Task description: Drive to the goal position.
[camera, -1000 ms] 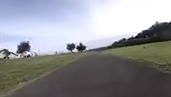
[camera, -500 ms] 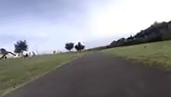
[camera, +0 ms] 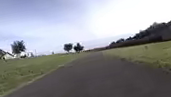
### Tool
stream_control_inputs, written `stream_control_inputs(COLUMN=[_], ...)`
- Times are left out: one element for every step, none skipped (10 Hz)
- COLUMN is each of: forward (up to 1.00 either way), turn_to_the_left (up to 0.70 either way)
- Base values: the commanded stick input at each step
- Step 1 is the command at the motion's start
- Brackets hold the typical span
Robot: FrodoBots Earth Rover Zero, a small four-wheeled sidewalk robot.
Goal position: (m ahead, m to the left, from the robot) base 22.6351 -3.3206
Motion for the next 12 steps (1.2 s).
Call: stream_control_inputs(forward=[1.00, 1.00, 1.00, 1.00, 1.00, 1.00, 1.00, 1.00, 1.00, 1.00, 1.00, 1.00], turn_to_the_left=[0.00, 0.00, 0.00, 0.00, 0.00, 0.00, 0.00, 0.00, 0.00, 0.00, 0.00, 0.00])
